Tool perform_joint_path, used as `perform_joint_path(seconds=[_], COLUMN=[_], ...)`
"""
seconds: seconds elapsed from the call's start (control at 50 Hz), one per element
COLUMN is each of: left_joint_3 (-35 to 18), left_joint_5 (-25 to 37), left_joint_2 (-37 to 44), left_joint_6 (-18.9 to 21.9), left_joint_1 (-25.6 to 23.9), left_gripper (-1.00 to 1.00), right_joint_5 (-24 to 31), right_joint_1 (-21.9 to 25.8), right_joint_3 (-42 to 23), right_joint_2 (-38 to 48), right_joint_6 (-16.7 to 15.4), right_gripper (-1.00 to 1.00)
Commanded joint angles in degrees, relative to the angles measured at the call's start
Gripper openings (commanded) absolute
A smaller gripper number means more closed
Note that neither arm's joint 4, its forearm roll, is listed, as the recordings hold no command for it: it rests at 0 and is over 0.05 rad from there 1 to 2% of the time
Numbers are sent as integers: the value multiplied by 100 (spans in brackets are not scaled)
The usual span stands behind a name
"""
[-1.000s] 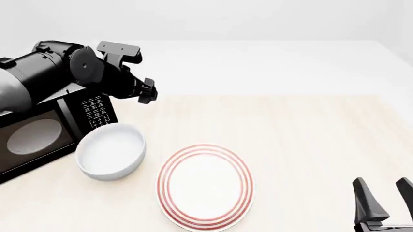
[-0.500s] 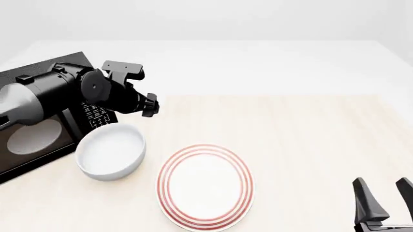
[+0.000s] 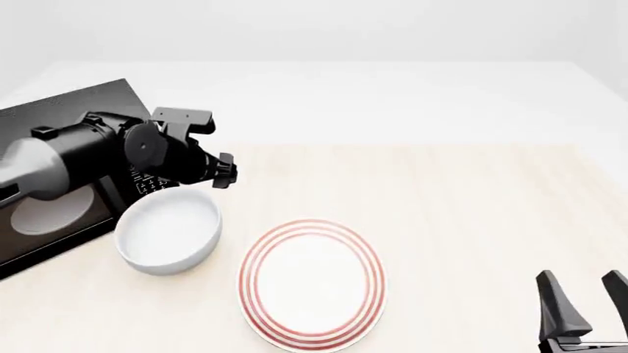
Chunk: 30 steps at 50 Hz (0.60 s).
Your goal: Put the white bowl to the right of the plate.
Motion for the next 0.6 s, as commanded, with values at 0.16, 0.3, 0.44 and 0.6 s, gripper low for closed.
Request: perform_joint_path(seconds=[0.16,0.3,0.44,0.6], left_joint_3=[345,357,418,377], left_joint_5=[-337,-431,-511,-529], left_joint_2=[93,174,218,298], left_joint_6=[-96,-117,-53,-46], left_joint_1=[32,60,98,72], left_gripper=[100,100,100,100], right_joint_5=[0,0,0,0], right_joint_1=[-1,0,0,-1], right_joint_3=[0,0,0,0], right_joint_2=[0,0,0,-1], right_joint_6=[1,1,0,-1], right_gripper=[100,100,100,100])
